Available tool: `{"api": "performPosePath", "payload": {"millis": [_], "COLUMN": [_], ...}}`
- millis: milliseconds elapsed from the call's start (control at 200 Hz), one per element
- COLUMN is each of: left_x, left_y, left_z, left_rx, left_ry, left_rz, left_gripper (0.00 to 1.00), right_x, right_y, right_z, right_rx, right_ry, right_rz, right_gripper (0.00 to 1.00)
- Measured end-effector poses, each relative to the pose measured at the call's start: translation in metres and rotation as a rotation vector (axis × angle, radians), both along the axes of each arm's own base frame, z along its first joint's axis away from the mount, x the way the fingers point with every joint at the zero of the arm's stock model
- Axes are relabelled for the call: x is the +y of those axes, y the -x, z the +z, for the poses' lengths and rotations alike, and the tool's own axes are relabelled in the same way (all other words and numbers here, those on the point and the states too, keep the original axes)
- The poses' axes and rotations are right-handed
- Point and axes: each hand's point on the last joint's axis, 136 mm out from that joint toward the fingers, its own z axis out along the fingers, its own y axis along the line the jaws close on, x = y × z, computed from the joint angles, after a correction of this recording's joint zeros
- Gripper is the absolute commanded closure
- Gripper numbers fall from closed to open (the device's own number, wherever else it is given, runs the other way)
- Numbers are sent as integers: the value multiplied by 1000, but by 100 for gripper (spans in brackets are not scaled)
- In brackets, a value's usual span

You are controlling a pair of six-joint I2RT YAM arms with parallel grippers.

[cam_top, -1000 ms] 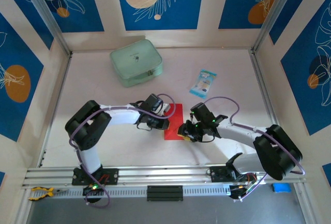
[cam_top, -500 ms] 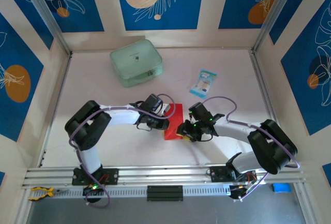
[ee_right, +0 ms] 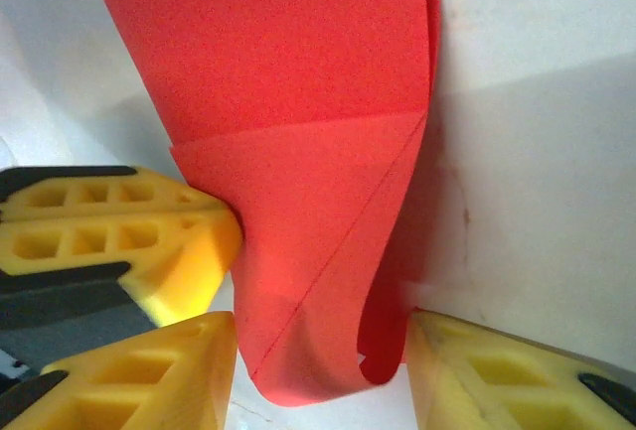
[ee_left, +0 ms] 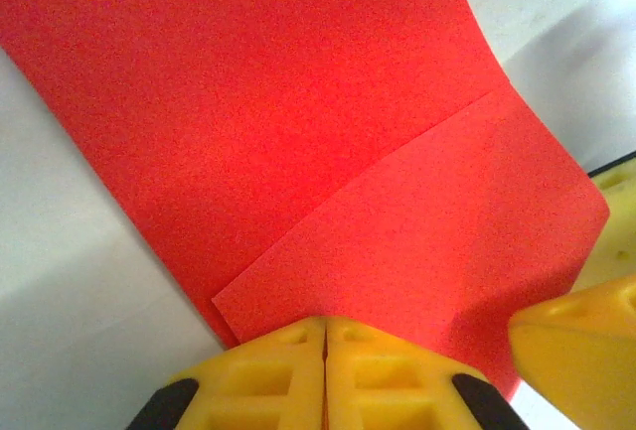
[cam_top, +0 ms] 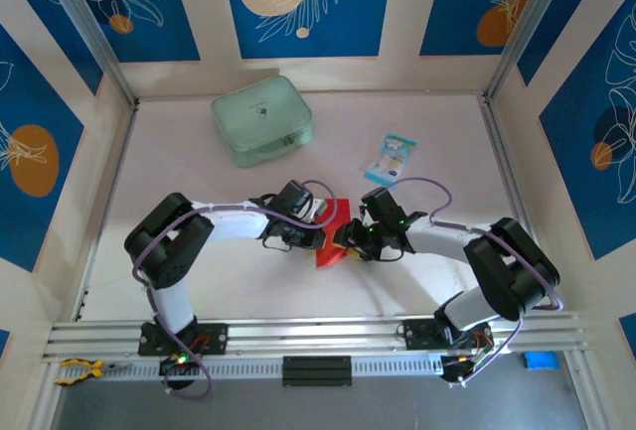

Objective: Fold a paper plane with a square sheet of paper (pick it up from the middle)
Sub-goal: Turn over the paper at the center of the table.

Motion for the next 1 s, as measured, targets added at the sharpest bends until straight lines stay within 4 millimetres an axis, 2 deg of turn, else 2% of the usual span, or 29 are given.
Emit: {"api": "performPosePath", "payload": {"millis": [245,520,890,1000], "left_x": [0,0,-1,-1], "left_y": [0,0,1,1], "left_z": [0,0,1,1], "left_rx": [0,1,7,8], "left_ry": [0,1,6,6], "left_rz": [0,-1,0,-1], "left_gripper": [92,92,92,92], "right_x": [-4,0,-8,-8], "right_y": [-13,-25,-22,-23], "right_z": [-1,7,-4,-3], "right_rx": [-17,-62,-40,-47], "right_ry": [-24,-71,-67,-78], "right_rz": [-15,-19,-38,-37], "right_gripper": [53,56,56,60]}}
